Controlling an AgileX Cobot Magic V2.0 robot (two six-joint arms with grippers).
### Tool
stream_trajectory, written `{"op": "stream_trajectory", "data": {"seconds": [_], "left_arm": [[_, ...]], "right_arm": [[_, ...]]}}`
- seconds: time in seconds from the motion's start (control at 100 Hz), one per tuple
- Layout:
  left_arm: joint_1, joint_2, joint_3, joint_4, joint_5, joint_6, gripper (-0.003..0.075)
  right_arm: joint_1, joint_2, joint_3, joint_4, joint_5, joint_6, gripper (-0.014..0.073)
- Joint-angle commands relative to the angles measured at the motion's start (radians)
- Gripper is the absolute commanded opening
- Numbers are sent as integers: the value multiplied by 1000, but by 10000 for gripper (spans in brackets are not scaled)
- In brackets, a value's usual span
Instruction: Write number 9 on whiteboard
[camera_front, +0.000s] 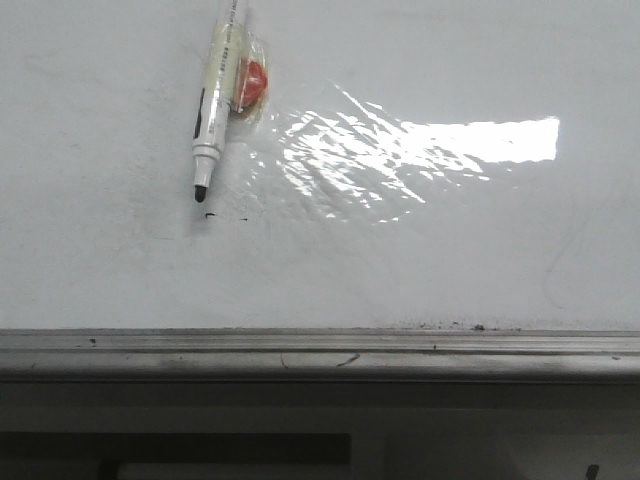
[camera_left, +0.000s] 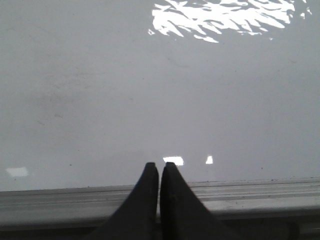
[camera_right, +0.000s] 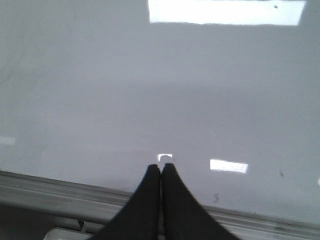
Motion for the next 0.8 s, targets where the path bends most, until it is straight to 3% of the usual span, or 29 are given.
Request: {"op": "stream_trajectory", "data": {"seconds": [0.0,0.62,0.72,0.79], "left_arm": [[1,-27,20,-12,-45,-14,-20],[1,-27,20,-10,-45,-14,-20],[1,-27,20,-1,-75,-14,-20],[-1,-27,20,-141,-143,-14,-20]], "right_arm": [[-8,-20,28,-8,-16,-8,-50],[-8,-20,28,-8,-16,-8,-50],[-8,-20,28,-154,-51,-8,-50],[-8,-20,28,-180,-138,-3,-50]]}}
